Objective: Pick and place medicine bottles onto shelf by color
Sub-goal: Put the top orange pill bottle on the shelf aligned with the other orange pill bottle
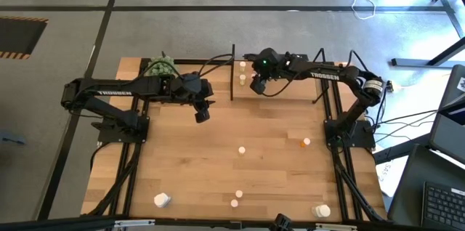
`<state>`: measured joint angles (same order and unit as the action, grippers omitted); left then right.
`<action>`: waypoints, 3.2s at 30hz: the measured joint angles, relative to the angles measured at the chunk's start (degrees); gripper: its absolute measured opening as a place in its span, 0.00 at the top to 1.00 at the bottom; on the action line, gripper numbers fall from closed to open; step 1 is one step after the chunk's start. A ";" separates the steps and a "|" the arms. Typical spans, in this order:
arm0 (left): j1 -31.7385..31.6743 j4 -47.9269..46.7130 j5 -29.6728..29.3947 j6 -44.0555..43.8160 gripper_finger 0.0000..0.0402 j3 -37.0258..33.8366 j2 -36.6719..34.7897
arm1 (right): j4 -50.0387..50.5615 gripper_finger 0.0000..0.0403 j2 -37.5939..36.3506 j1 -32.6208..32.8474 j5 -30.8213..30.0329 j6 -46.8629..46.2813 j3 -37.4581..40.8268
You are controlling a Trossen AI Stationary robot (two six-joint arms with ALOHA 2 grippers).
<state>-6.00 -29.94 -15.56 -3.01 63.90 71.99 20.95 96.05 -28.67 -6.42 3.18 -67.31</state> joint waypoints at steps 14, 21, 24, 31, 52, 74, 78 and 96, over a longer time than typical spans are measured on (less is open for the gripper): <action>0.13 -2.55 0.01 -2.56 0.65 -0.09 -1.91 | 13.16 0.49 -12.34 2.86 1.79 1.14 -4.54; 0.59 -5.06 0.23 -2.64 0.65 -0.09 -3.82 | 23.94 0.49 -22.12 9.44 9.22 8.98 -4.59; 0.57 -6.08 0.22 -2.62 0.65 -0.09 -3.80 | 30.48 0.49 -25.42 12.98 9.22 5.82 -4.59; 0.57 -6.55 2.48 -2.58 0.65 -0.09 -3.80 | 49.93 0.49 -31.47 19.77 9.83 -14.65 -4.59; 2.00 -6.28 6.24 -2.43 0.65 -0.07 -3.77 | 55.87 0.49 -45.55 31.51 17.70 -32.84 9.54; 3.41 0.65 18.09 -2.47 0.65 0.02 -3.74 | 38.09 0.49 -45.95 41.64 10.48 -35.94 30.86; 3.41 0.72 18.06 -2.67 0.65 0.02 -3.74 | 36.44 0.49 -45.94 41.64 10.53 -35.94 32.77; 3.41 1.41 18.00 -2.86 0.65 0.02 -3.74 | 32.19 0.49 -45.92 41.62 10.51 -36.07 38.46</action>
<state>-2.59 -28.54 2.44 -5.87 63.92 68.25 53.14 50.13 12.95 4.10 -32.88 -28.85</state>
